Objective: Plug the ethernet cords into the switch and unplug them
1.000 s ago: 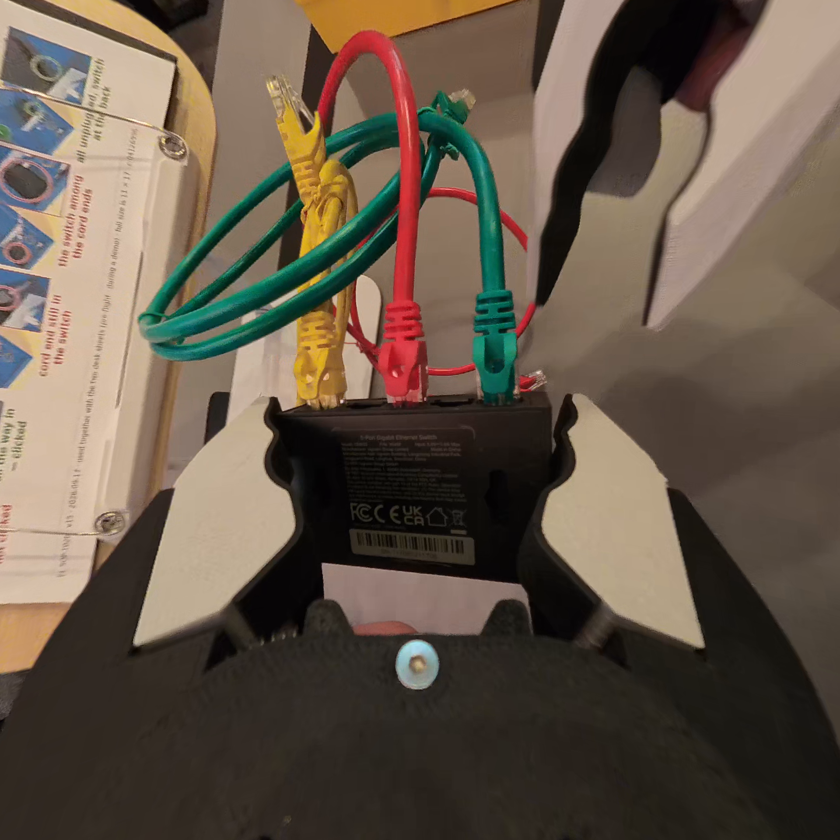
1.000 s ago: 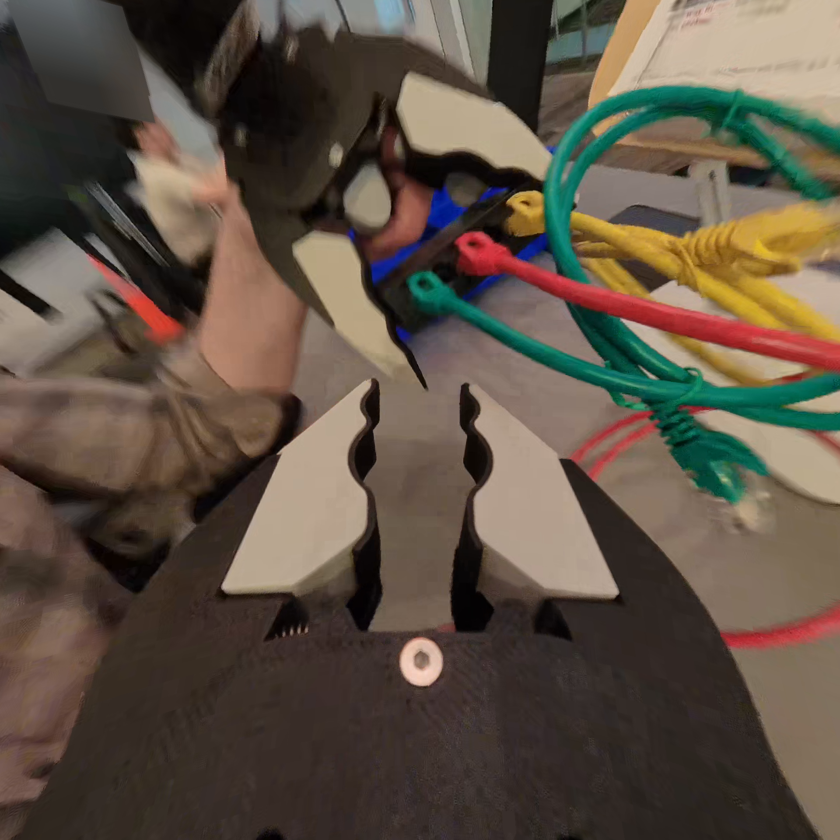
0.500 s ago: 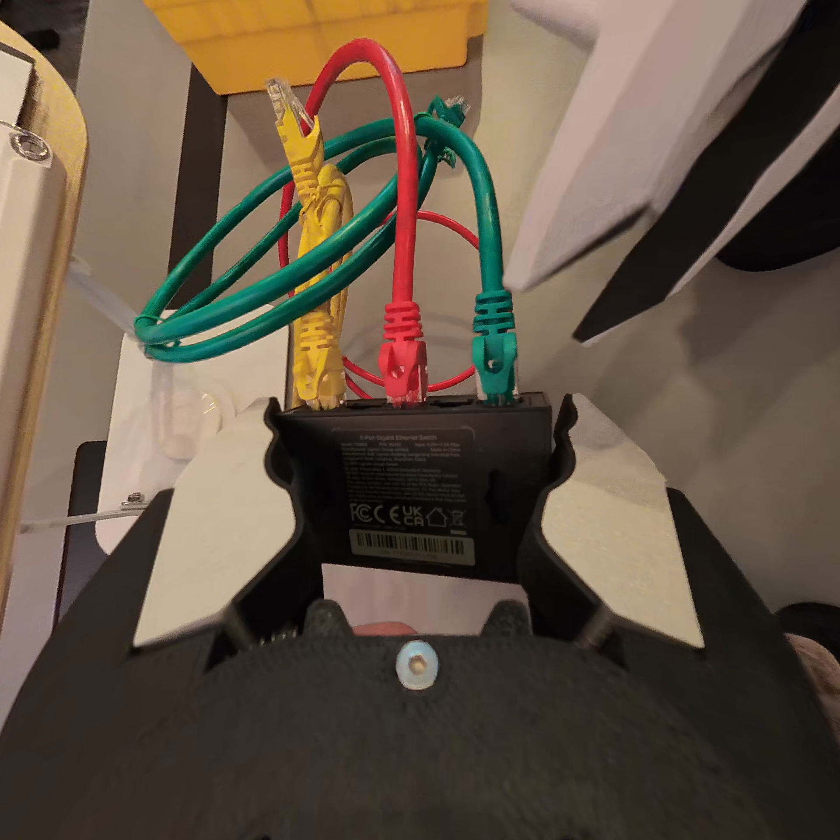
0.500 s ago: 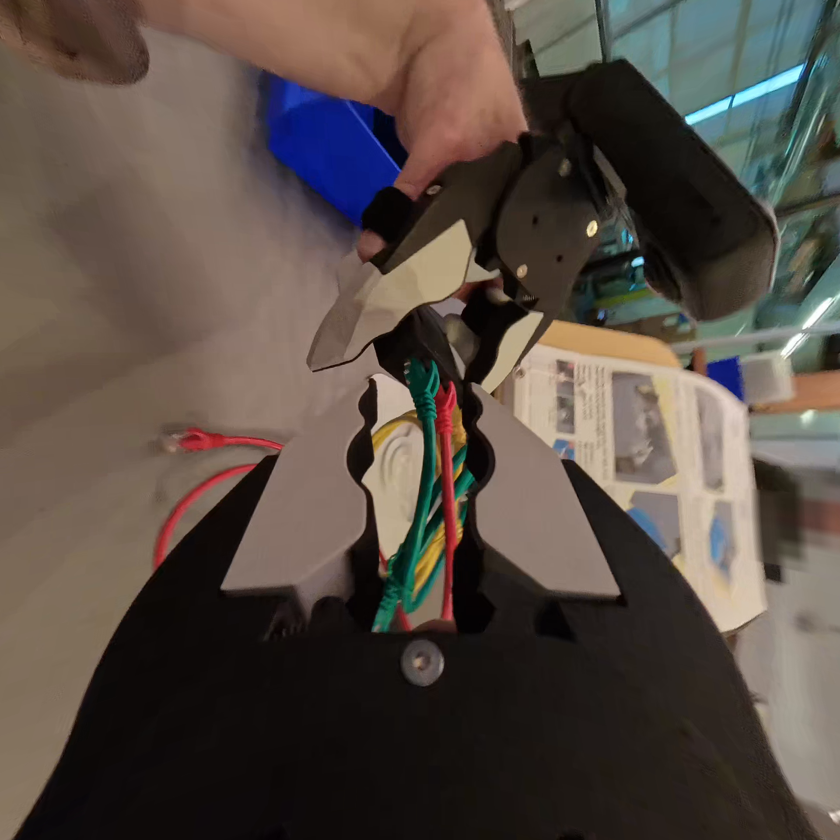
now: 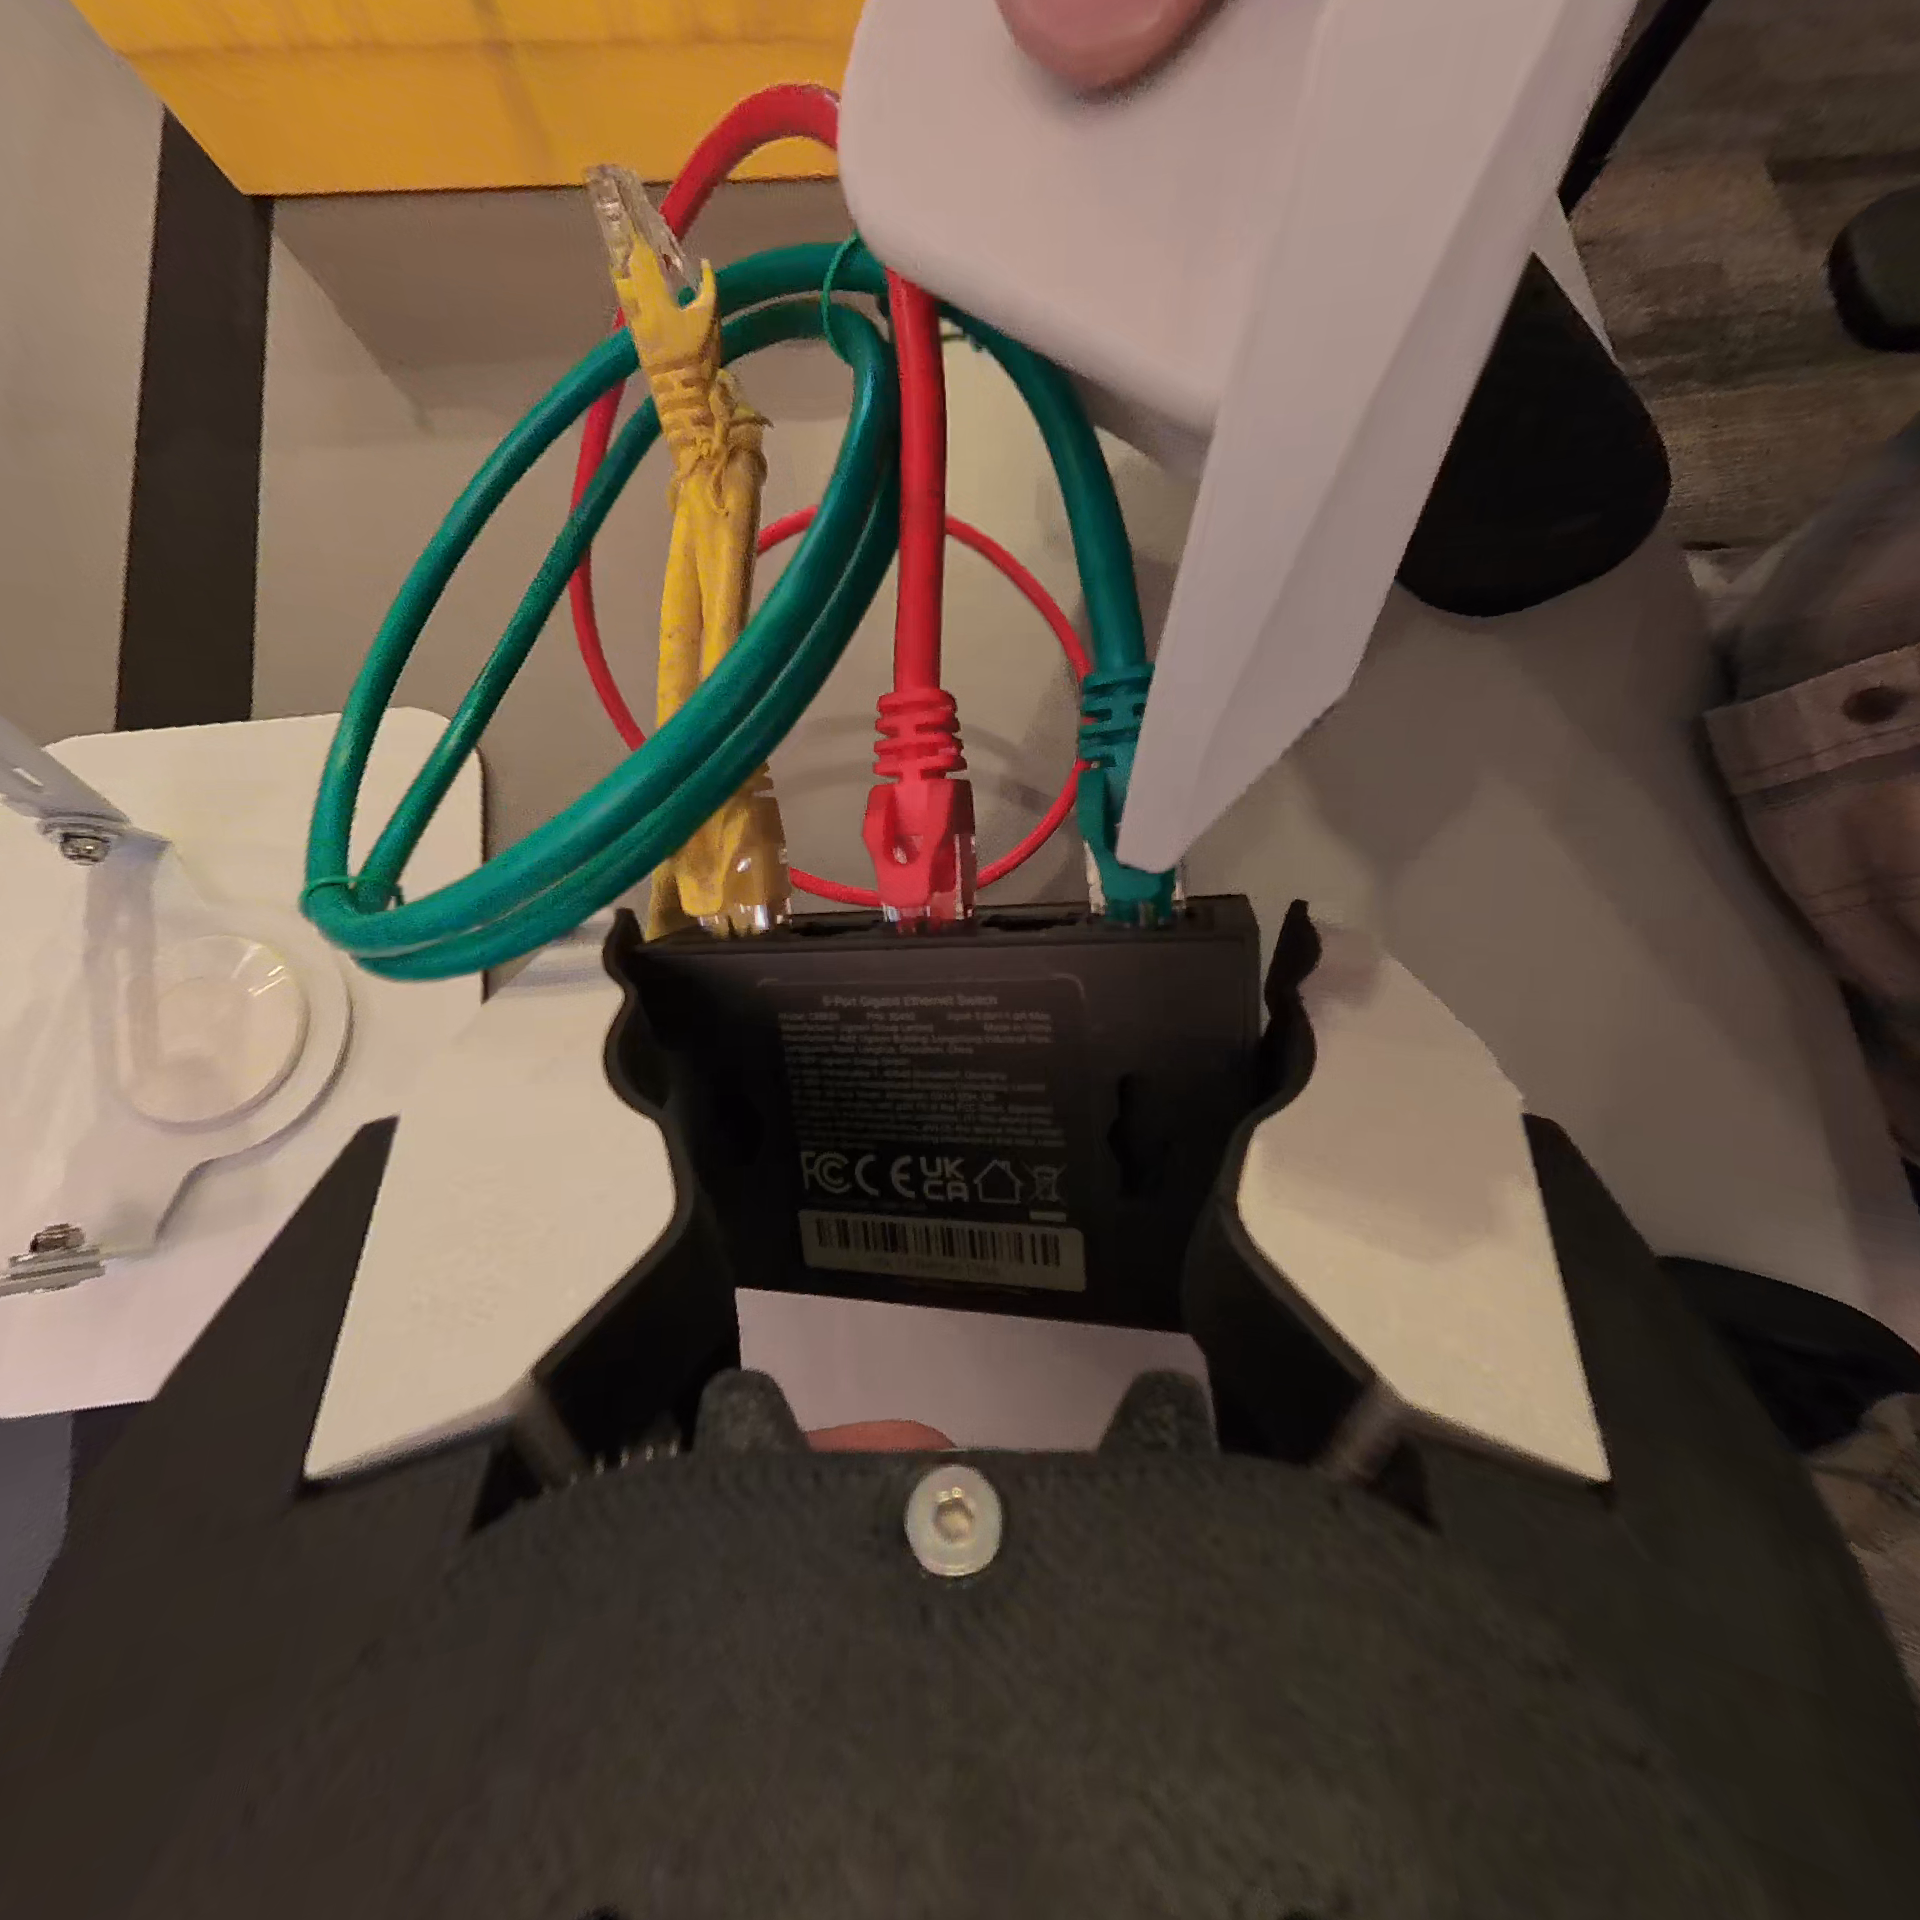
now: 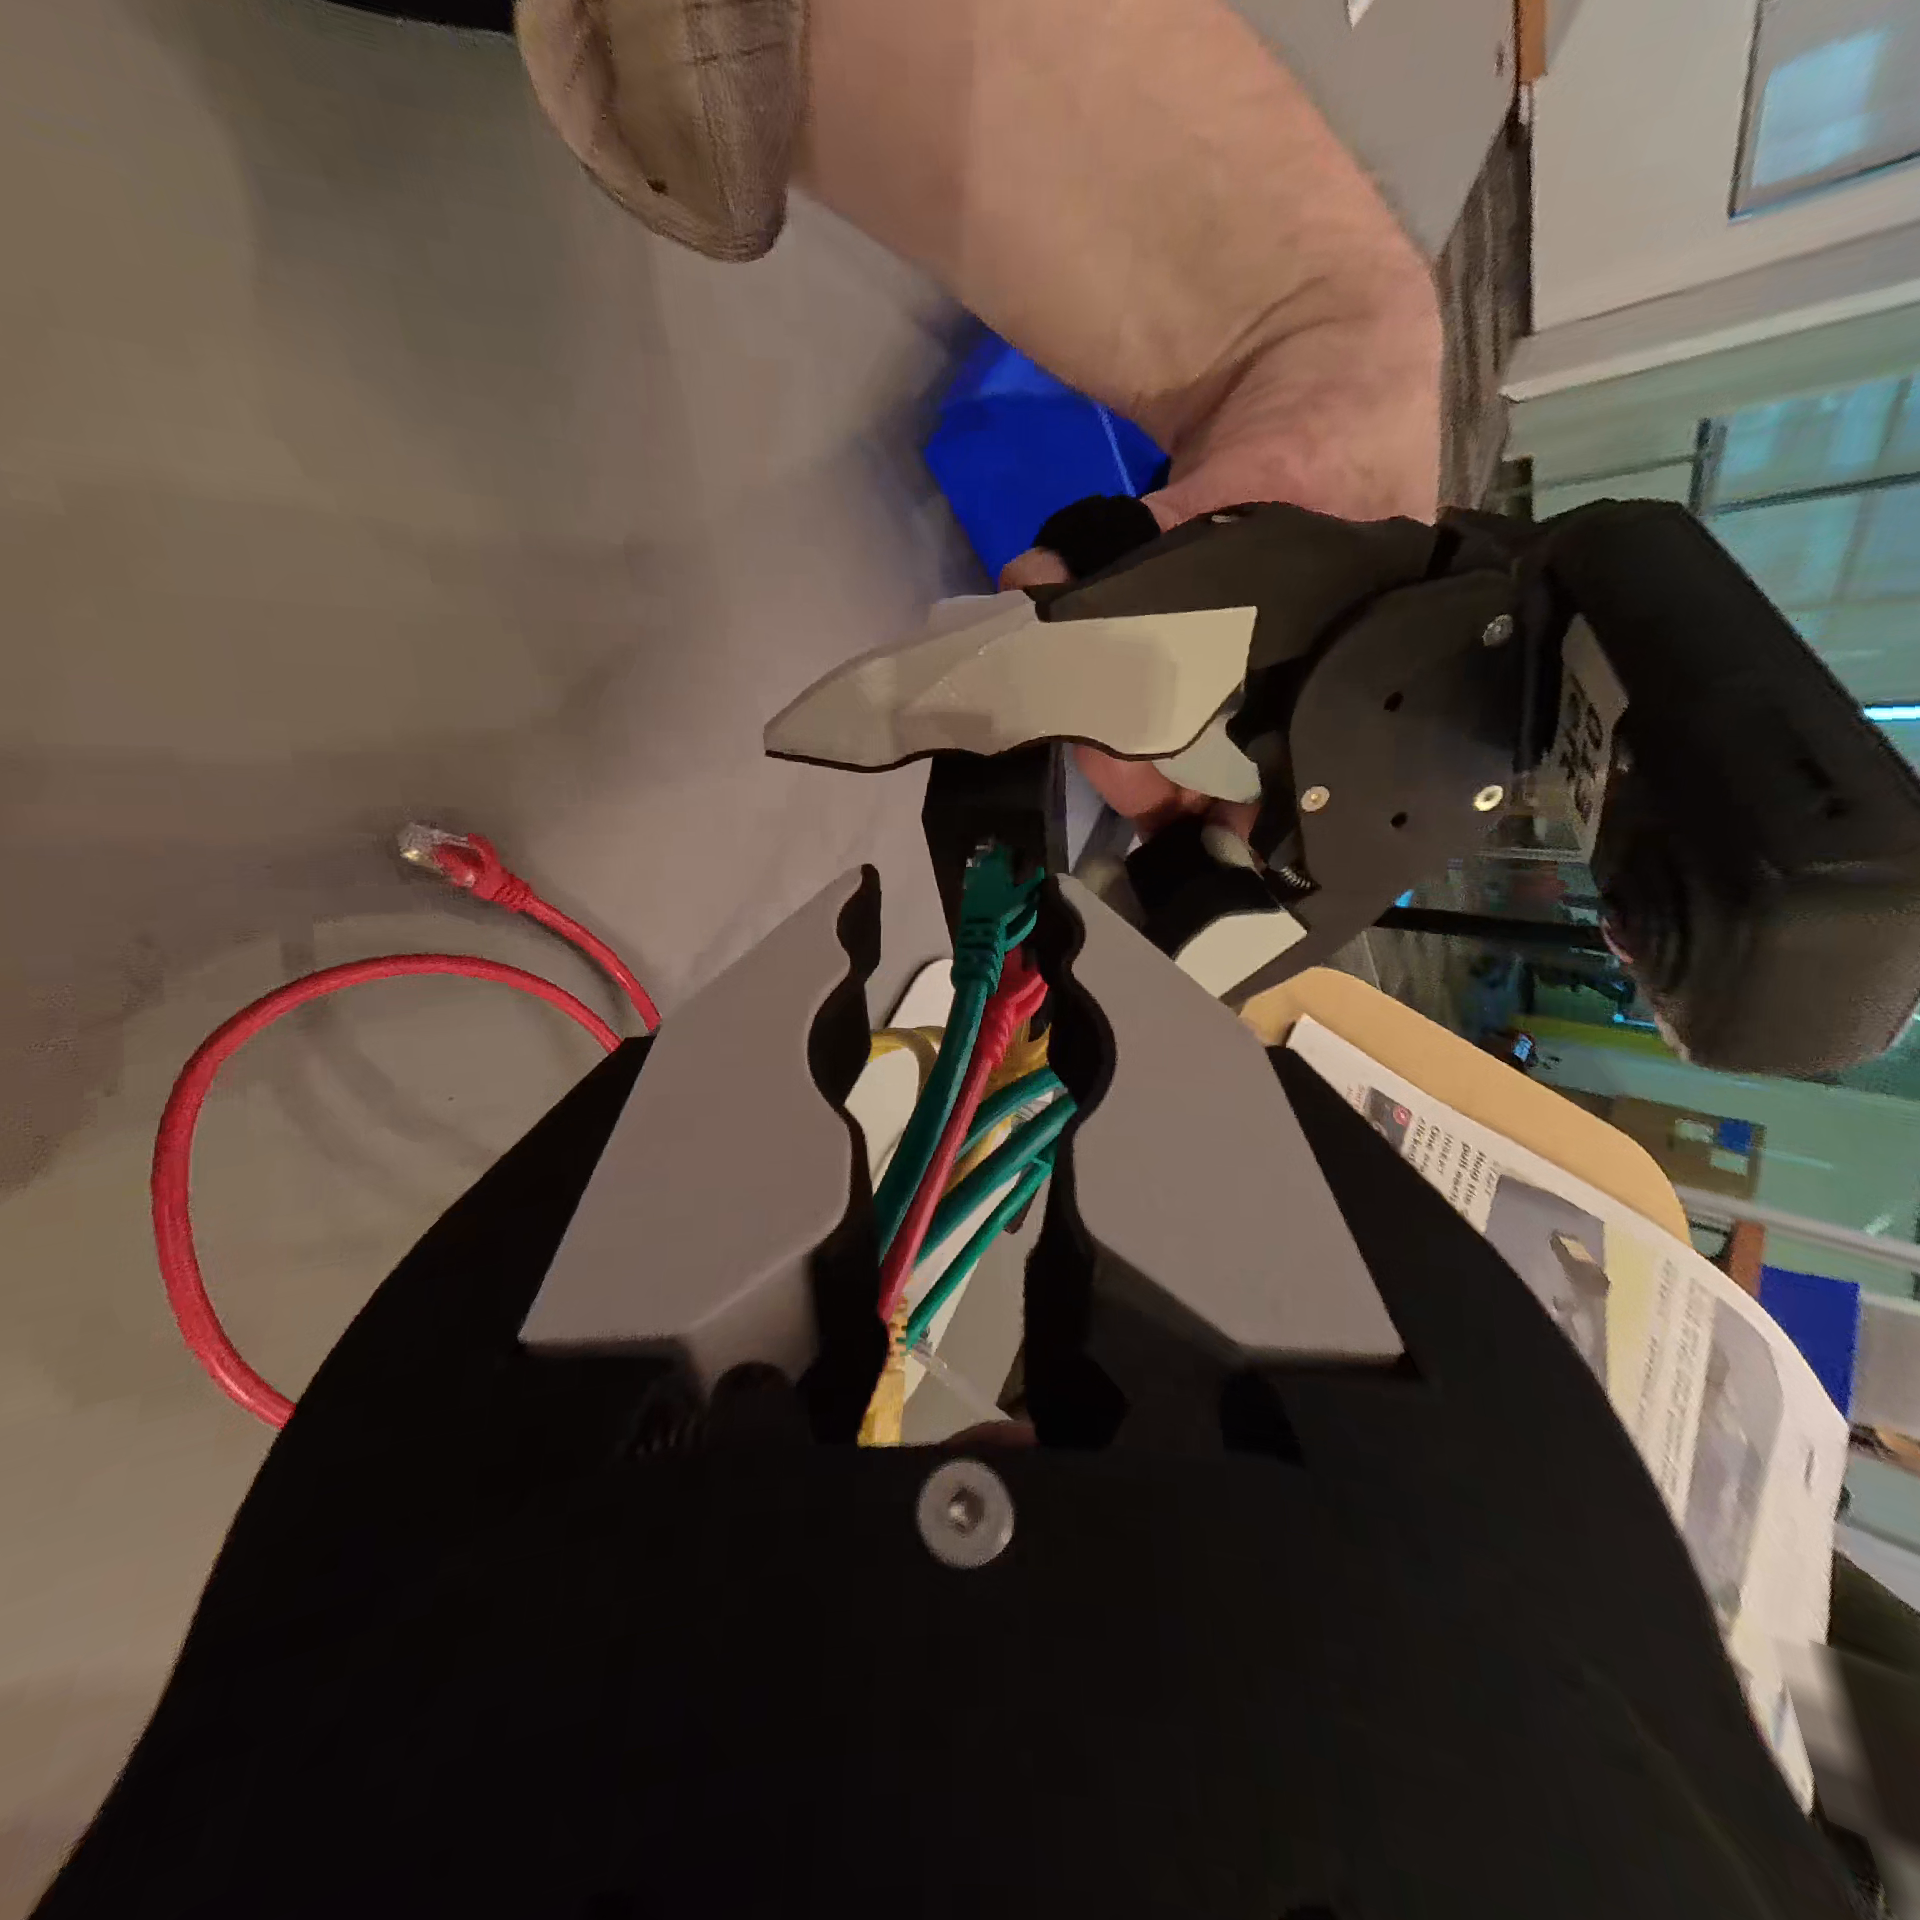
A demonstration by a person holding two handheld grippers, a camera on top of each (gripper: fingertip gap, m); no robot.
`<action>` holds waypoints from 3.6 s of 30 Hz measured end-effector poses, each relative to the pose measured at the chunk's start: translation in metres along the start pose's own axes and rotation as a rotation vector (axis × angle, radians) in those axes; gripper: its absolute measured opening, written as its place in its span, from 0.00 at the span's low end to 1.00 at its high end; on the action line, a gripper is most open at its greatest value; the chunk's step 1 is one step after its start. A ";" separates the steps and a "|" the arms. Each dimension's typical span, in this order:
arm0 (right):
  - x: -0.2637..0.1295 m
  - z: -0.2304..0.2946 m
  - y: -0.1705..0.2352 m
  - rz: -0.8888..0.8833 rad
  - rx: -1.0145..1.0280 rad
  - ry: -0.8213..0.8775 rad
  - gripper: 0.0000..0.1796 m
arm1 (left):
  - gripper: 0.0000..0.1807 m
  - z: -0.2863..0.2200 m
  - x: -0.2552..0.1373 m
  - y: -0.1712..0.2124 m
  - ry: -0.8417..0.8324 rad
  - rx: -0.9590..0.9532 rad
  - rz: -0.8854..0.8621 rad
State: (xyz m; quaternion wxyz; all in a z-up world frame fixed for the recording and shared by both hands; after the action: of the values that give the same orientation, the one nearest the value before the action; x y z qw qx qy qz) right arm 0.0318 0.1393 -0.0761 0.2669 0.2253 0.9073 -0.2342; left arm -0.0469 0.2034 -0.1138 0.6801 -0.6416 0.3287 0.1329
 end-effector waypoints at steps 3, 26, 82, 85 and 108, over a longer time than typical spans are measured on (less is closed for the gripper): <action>0.004 -0.004 0.002 -0.017 0.031 -0.032 0.15 | 0.62 0.002 0.000 0.002 0.014 -0.014 -0.007; 0.009 -0.009 0.015 -0.050 -0.012 -0.163 0.09 | 0.62 0.008 0.010 0.010 0.116 -0.037 -0.055; 0.019 0.008 0.012 0.072 -0.003 -0.131 0.06 | 0.62 0.010 0.023 0.020 0.166 -0.038 -0.035; 0.021 0.010 0.011 0.110 -0.031 -0.137 0.06 | 0.62 0.011 0.024 0.021 0.165 -0.037 -0.031; 0.007 0.018 0.018 0.229 0.010 -0.103 0.05 | 0.62 0.030 0.025 0.036 0.152 -0.129 -0.144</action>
State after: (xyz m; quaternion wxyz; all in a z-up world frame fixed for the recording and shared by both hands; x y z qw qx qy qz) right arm 0.0426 0.1458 -0.0992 0.3371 0.3164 0.8594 -0.2182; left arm -0.0417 0.2315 -0.1583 0.6184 -0.7141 0.3235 0.0555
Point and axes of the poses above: each gripper's, where its closed fingertips meet, x out along the fingers, y out of its underside, z = x × y across the jaws, the point moved 7 cm from there along -x, back along the fingers, and after that the axes turned 7 degrees about -z, right-handed, at the moved point
